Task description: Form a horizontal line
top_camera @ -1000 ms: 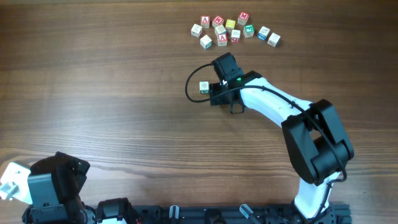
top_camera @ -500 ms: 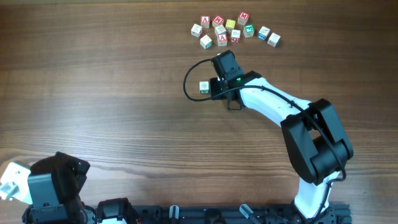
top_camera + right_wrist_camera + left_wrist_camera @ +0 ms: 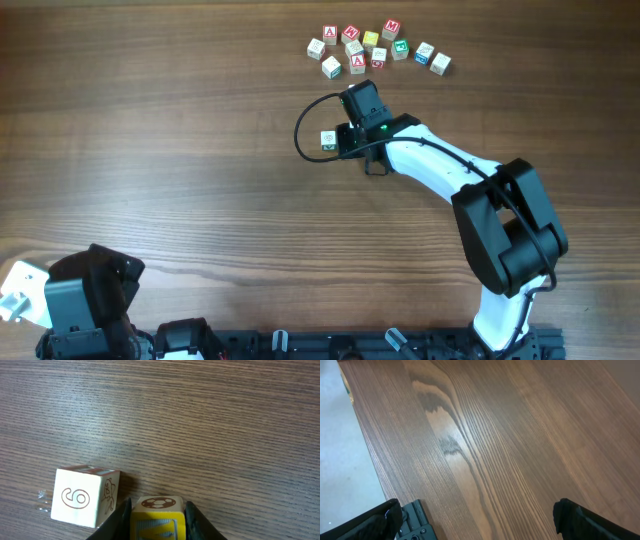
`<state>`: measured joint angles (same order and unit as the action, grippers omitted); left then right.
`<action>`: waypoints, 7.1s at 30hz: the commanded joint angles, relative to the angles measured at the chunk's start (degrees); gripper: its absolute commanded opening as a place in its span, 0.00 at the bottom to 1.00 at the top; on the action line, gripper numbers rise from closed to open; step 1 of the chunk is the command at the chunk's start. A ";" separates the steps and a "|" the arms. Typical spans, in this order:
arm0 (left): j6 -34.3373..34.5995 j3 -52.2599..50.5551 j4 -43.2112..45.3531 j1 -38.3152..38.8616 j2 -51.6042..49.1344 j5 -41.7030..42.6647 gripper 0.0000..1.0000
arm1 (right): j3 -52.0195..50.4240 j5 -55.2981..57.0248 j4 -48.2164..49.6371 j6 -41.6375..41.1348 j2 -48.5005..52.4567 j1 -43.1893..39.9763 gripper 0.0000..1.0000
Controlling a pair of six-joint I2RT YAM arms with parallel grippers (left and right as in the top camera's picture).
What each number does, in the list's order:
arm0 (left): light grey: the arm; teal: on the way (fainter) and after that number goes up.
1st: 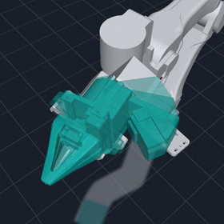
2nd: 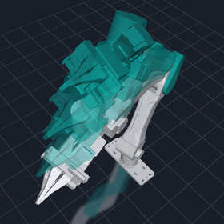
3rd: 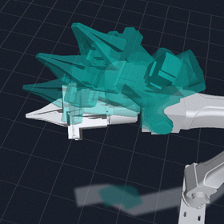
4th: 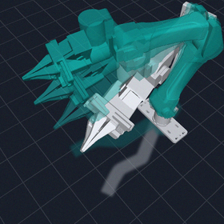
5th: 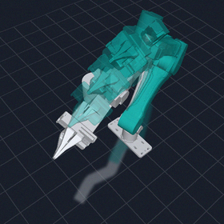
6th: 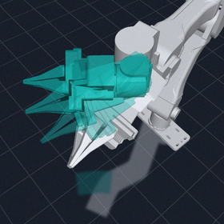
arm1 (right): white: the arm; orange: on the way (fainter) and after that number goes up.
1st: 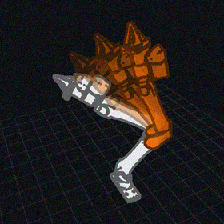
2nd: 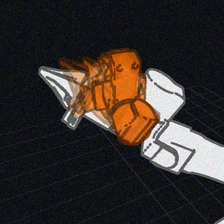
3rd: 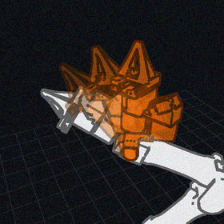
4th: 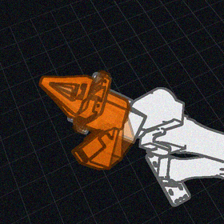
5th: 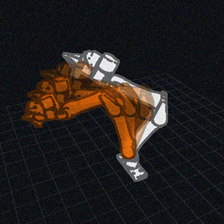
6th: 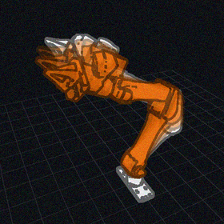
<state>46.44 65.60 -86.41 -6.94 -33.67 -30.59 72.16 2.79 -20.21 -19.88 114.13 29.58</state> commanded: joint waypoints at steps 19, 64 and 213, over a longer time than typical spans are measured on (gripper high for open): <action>0.76 -0.20 0.07 -0.48 0.42 -0.31 1.00 | 6.67 -0.15 0.55 -4.17 -4.04 -0.90 0.78; 0.76 -0.20 0.07 -0.48 0.42 -0.31 1.00 | 52.87 -8.61 1.22 -12.94 36.35 -14.73 0.60; 0.76 -0.20 0.07 -0.48 0.42 -0.31 1.00 | 33.09 -6.23 -35.65 4.68 15.98 -8.20 0.18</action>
<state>46.44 65.60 -86.39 -6.94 -33.67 -30.59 105.45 -7.51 -56.40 -16.19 129.58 20.67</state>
